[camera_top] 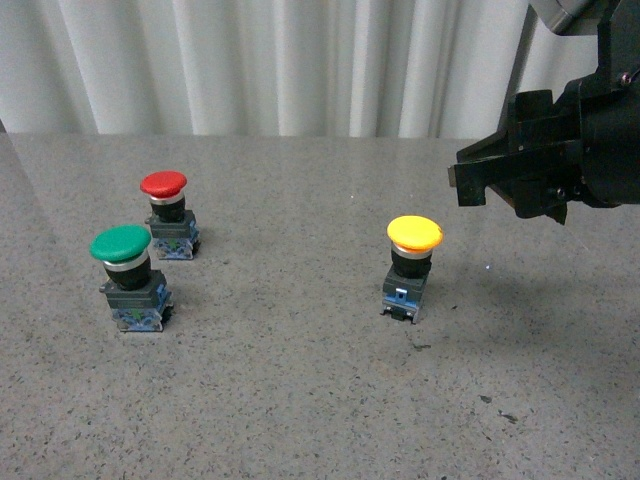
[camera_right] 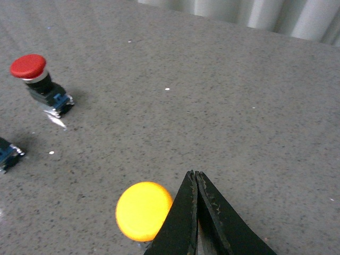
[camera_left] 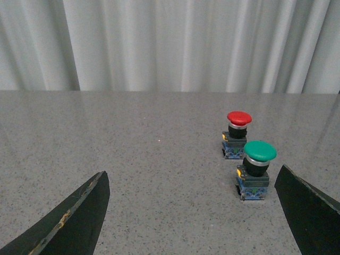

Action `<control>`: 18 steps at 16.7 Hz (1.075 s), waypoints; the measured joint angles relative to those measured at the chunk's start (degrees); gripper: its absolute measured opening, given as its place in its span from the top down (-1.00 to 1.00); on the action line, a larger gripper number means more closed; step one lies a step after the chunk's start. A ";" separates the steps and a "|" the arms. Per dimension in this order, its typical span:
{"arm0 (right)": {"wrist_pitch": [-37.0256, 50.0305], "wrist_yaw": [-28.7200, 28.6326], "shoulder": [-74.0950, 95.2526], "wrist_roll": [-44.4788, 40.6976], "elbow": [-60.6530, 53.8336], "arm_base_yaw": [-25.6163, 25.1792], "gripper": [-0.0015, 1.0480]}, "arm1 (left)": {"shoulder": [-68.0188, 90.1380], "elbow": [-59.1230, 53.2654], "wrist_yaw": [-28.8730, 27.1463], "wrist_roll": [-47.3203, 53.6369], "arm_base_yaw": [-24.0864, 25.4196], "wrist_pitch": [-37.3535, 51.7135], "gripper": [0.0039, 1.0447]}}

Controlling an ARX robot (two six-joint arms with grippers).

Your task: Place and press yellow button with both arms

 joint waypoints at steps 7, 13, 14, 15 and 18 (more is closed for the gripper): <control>-0.26 -0.28 2.29 0.04 -0.17 3.67 0.97 | 0.00 0.00 0.02 0.00 0.00 0.00 -0.88; 0.24 -0.11 4.22 0.17 0.44 4.46 0.97 | 0.00 0.00 0.02 0.00 0.00 0.00 -0.88; 0.26 -0.11 4.61 0.17 0.57 4.48 0.97 | 0.00 0.00 0.02 0.00 0.00 0.00 -0.88; 0.59 -0.11 5.11 0.17 0.70 4.46 0.97 | 0.00 0.00 0.02 -0.02 0.00 0.00 -0.88; 0.20 -0.09 6.01 0.24 2.10 4.46 0.97 | 0.00 0.00 0.02 0.00 0.00 0.00 -0.88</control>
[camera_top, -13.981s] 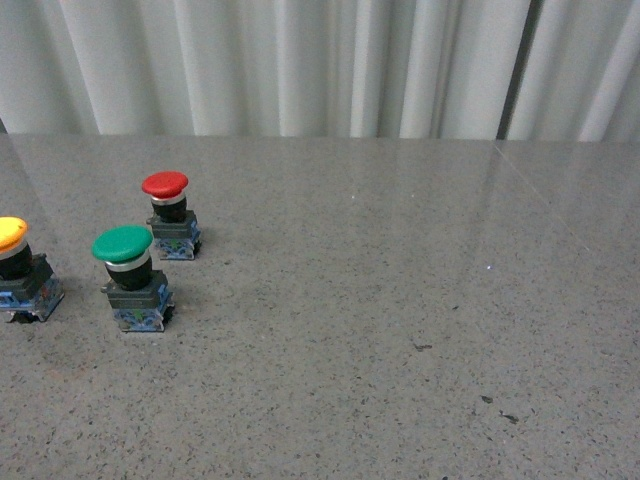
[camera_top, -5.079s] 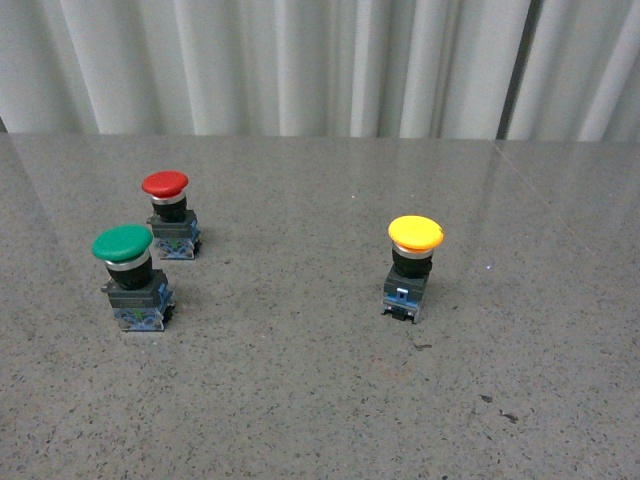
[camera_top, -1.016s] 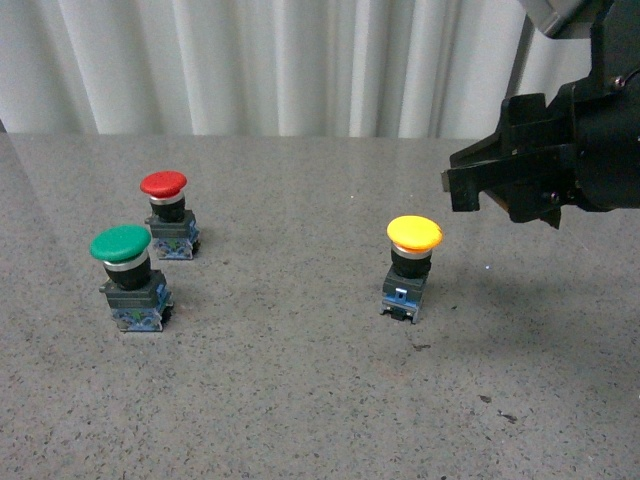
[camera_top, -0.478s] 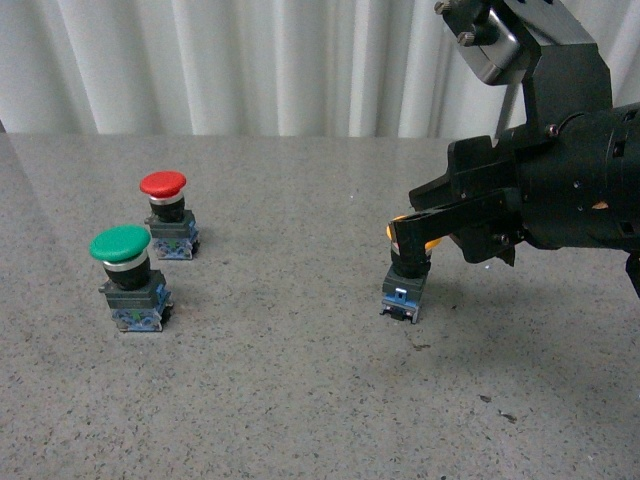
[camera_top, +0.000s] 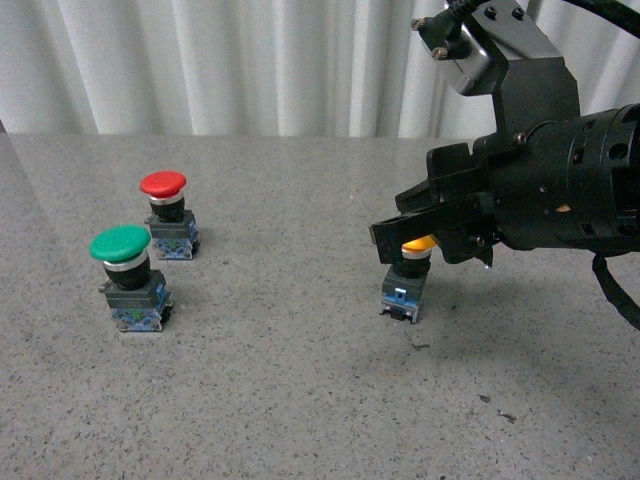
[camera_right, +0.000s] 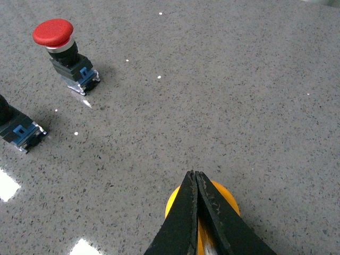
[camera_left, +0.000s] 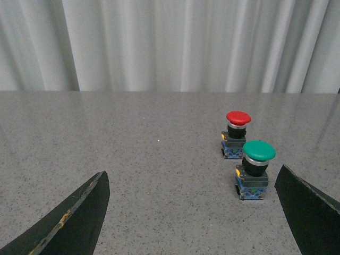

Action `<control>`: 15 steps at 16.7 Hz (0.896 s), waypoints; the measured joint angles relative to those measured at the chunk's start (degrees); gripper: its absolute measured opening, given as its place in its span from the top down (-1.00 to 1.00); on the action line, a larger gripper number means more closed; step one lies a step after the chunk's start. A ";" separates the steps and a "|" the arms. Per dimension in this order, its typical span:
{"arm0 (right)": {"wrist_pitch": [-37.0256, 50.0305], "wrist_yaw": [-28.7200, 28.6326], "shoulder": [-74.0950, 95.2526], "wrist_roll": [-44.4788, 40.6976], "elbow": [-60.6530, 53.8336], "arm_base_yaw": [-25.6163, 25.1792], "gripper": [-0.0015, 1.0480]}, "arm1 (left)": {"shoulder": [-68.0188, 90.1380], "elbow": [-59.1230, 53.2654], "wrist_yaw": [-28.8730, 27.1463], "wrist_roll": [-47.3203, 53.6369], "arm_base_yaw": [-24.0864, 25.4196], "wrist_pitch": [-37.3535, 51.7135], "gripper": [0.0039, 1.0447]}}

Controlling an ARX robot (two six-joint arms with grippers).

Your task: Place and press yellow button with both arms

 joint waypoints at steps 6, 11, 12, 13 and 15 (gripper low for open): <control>-0.31 0.44 2.58 -0.07 1.22 0.04 0.97 | -0.02 0.00 0.00 0.00 0.00 0.00 -0.88; -0.42 0.63 2.93 -0.48 1.27 -1.70 0.97 | -0.02 0.00 0.00 0.00 0.00 -0.02 -0.88; -0.44 0.74 2.93 -0.57 1.27 -2.16 0.97 | 0.00 0.00 0.00 0.00 0.00 0.00 -0.88; -0.46 0.90 2.95 -0.70 1.27 -2.43 0.97 | 0.00 0.00 0.00 0.00 0.00 -0.02 -0.88; -0.50 0.98 3.21 -1.33 1.27 -2.78 0.97 | 0.00 0.00 0.00 0.00 0.00 0.00 -0.88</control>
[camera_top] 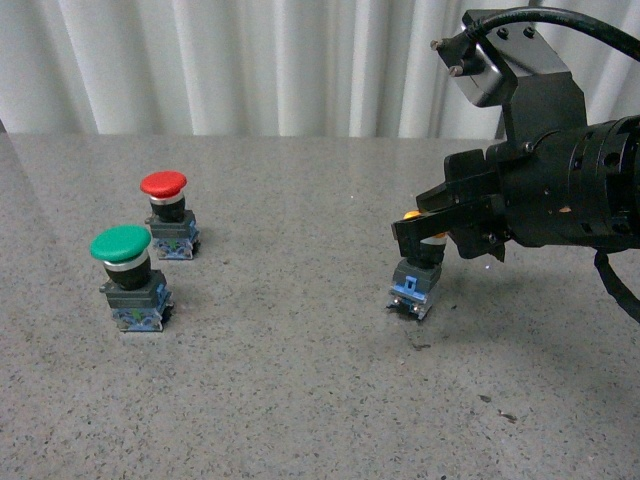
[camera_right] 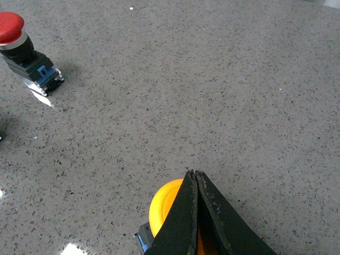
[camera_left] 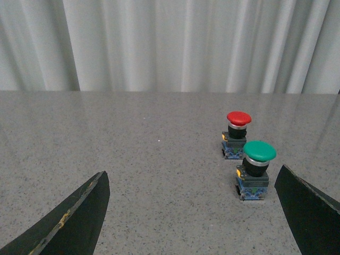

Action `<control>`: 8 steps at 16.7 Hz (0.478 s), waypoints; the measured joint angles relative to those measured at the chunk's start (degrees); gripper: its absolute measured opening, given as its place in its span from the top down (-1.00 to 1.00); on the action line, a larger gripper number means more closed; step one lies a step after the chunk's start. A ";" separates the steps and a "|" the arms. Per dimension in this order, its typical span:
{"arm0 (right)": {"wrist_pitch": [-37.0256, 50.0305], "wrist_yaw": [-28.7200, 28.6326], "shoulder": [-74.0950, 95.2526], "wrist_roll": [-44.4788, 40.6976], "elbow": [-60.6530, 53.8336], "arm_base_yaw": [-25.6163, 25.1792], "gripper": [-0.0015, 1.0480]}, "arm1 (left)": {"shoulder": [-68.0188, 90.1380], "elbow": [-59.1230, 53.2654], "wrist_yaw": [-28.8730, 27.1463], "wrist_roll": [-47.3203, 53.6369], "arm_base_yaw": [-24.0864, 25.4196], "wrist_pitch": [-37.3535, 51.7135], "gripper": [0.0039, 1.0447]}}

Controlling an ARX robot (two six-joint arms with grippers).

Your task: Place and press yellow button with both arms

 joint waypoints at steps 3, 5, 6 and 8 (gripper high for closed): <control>0.20 -0.66 0.00 -0.04 -0.44 0.07 0.97 | 0.00 0.00 0.00 0.00 0.00 0.00 -0.88; 0.07 -2.01 -0.79 -0.42 -1.70 0.50 0.97 | 0.00 0.00 0.00 0.00 0.00 0.00 -0.88; -0.07 -2.58 -1.11 -0.44 -2.10 0.57 0.97 | 0.00 0.00 0.00 0.00 0.00 -0.02 -0.88; 0.44 -2.99 -1.77 -0.44 -2.93 0.90 0.97 | 0.00 0.00 0.00 0.00 0.00 0.00 -0.88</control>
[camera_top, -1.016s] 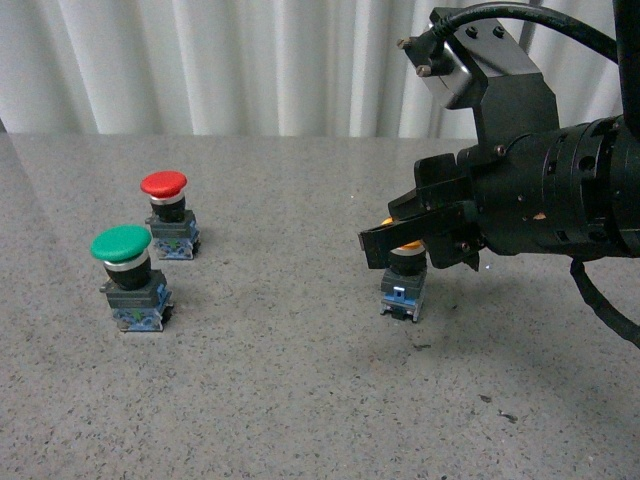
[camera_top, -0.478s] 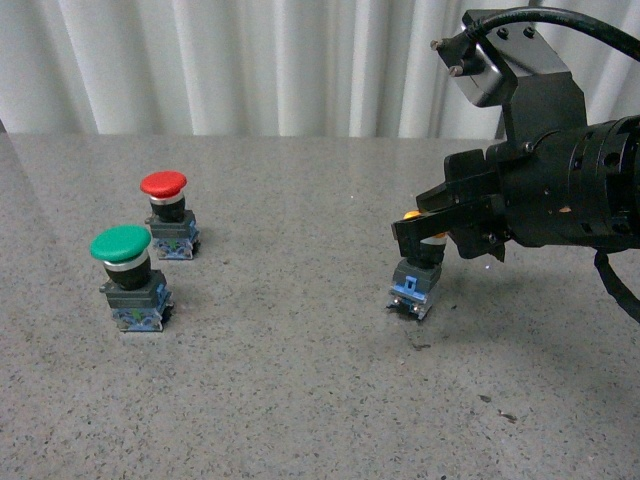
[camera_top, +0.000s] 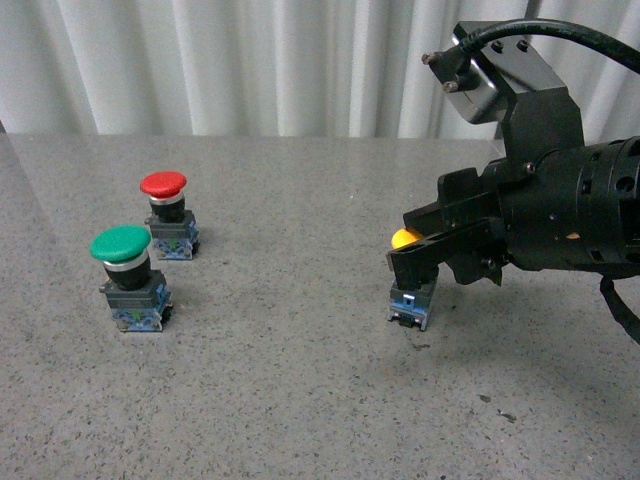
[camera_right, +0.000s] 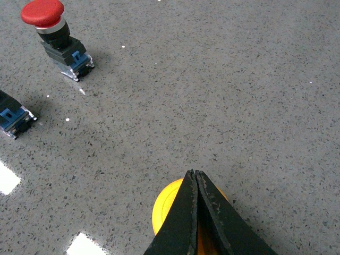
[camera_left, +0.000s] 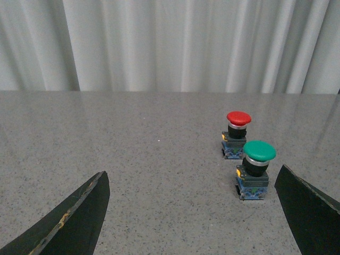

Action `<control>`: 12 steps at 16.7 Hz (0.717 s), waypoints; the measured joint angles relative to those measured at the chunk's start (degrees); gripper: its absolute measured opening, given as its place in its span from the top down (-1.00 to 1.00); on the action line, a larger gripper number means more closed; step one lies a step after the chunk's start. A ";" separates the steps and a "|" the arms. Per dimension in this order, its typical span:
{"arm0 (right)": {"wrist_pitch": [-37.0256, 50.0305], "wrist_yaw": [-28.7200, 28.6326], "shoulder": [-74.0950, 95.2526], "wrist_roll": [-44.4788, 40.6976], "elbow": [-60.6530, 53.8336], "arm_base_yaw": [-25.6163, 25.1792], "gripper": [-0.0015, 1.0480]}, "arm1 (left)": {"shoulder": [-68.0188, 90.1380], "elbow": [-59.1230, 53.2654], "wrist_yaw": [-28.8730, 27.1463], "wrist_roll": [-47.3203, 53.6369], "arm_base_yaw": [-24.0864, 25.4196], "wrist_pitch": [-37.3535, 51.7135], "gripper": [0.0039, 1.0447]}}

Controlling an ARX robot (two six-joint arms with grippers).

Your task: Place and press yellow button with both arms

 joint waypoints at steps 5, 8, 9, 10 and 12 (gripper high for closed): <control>-0.96 -2.16 -2.78 3.32 0.13 0.33 0.62 | 0.00 0.00 0.00 0.00 0.00 -0.02 -0.88; -1.60 -4.07 -8.70 6.25 1.14 0.74 0.02 | 0.00 0.00 0.00 0.00 0.00 0.00 -0.88; -0.77 -4.76 -11.54 7.78 1.44 0.70 -0.19 | 0.00 0.00 0.00 0.00 0.00 0.00 -0.88; 0.20 -6.14 -14.36 9.46 1.42 0.66 -0.40 | 0.00 0.00 0.00 -0.02 0.00 -0.02 -0.88; 2.54 -7.21 -19.76 12.92 -0.24 0.07 -0.82 | 0.00 0.00 0.00 0.00 0.00 -0.02 -0.88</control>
